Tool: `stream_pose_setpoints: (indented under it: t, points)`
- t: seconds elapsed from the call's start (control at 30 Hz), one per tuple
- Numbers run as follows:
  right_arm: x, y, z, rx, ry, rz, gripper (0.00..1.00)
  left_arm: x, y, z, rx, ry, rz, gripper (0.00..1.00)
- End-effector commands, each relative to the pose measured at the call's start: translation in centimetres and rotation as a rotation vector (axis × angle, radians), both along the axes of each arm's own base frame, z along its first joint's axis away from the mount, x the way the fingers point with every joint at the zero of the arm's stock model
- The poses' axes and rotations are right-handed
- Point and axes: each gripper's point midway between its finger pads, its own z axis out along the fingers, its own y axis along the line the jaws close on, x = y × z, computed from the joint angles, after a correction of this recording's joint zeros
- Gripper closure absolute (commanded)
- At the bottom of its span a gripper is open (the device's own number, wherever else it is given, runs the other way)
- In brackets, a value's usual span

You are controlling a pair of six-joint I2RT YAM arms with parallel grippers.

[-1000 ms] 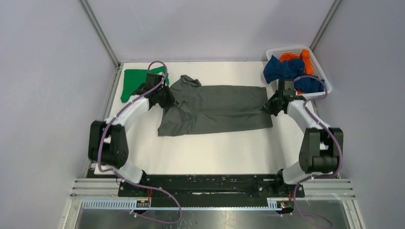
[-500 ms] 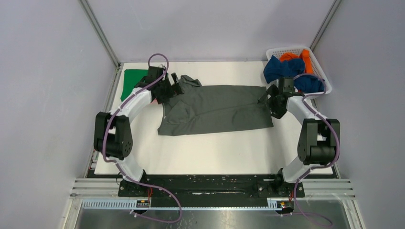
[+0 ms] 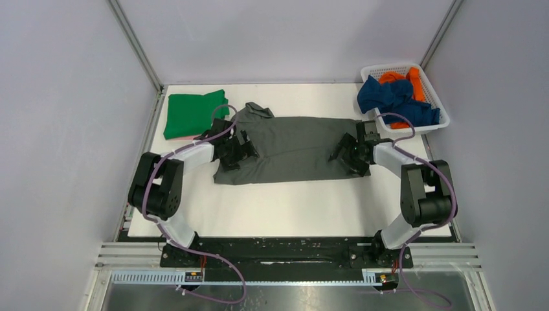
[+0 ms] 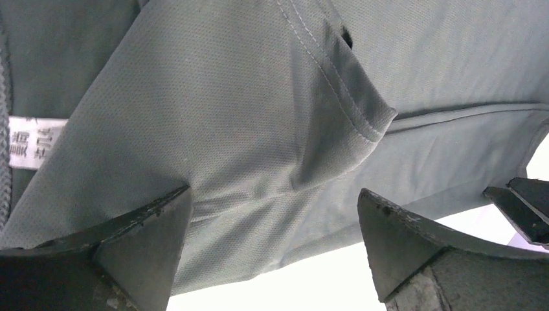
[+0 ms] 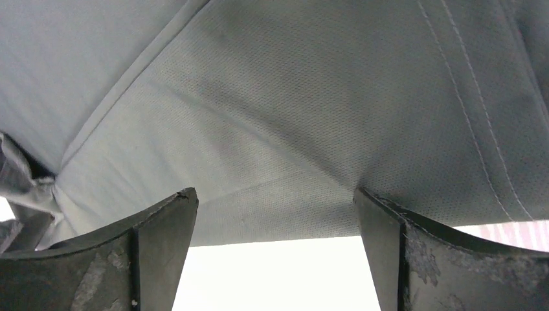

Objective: Fold and stack the t-shirts
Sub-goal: Fold the flattened tshirt in 1/3 of the way, then grab the side of the flattened tshirt furthest away from the robot with both arms

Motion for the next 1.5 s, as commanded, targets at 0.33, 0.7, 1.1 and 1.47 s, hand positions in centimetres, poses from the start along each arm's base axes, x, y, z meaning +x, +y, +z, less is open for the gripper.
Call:
stream_pose_setpoints:
  t: [0.33, 0.7, 1.1, 1.47]
  points:
    - [-17.2, -0.3, -0.8, 0.052, 0.218, 0.163, 0.00, -17.8, 3.6, -2.6, 0.104, 0.226, 0.085, 0.01]
    - [-5.7, -2.4, 8.7, -0.036, -0.356, -0.046, 0.01, -5.2, 2.8, 10.3, 0.190, -0.231, 0.065, 0.01]
    - [4.5, -6.0, 8.1, -0.093, -0.253, -0.147, 0.01, 11.1, 4.9, 7.4, 0.418, -0.109, 0.078, 0.37]
    - [7.7, -7.7, 3.2, -0.202, 0.044, -0.089, 0.01, 10.7, 5.4, 1.5, 0.462, 0.043, 0.075, 0.47]
